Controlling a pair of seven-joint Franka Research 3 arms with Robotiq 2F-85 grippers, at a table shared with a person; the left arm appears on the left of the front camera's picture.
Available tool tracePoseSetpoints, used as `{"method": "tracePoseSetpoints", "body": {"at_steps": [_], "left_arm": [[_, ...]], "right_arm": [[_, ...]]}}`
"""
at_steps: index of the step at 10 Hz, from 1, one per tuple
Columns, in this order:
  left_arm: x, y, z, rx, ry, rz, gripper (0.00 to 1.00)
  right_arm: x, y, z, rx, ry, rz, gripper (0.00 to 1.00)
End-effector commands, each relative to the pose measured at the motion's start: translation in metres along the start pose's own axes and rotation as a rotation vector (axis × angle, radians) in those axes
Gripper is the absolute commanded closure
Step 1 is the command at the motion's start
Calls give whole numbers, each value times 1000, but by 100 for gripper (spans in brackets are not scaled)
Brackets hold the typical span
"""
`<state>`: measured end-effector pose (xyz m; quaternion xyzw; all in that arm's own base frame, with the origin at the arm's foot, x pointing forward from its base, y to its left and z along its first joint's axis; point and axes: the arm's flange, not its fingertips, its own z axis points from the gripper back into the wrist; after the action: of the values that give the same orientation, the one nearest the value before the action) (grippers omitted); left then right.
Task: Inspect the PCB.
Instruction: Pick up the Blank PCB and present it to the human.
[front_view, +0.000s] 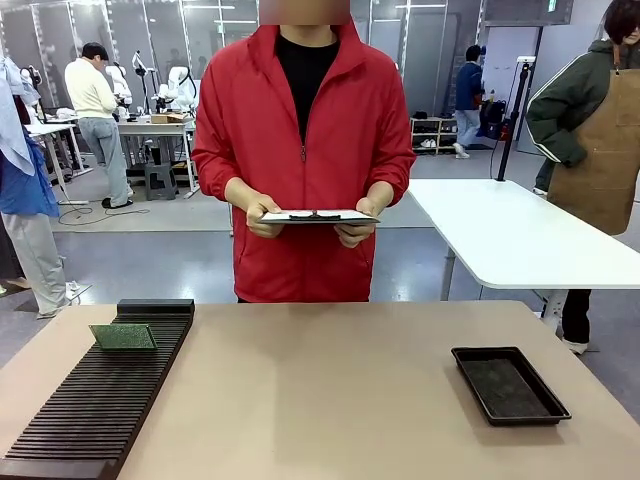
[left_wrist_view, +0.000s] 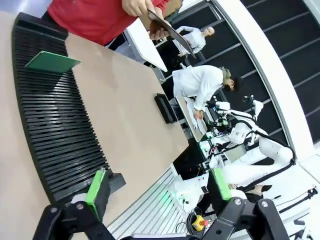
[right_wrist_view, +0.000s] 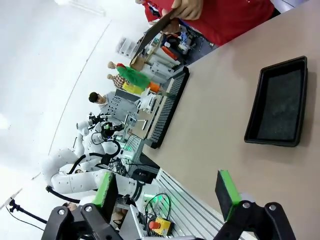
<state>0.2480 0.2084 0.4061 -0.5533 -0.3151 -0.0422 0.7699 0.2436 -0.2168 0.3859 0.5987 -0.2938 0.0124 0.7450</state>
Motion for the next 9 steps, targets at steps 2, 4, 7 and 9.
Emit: {"method": "tracePoseSetpoints", "body": {"at_steps": [2,4,7,9], "left_arm": [[0,0,0,0,0,0,0],[0,0,0,0,0,0,0],[0,0,0,0,0,0,0],[0,0,0,0,0,0,0]], "right_arm": [[-35,14,-52,-23,42,37,0],[-1,-2,0,-8,4,-2,0],[-1,-2,0,-8,4,-2,0],[-1,-2,0,-8,4,-2,0]]}}
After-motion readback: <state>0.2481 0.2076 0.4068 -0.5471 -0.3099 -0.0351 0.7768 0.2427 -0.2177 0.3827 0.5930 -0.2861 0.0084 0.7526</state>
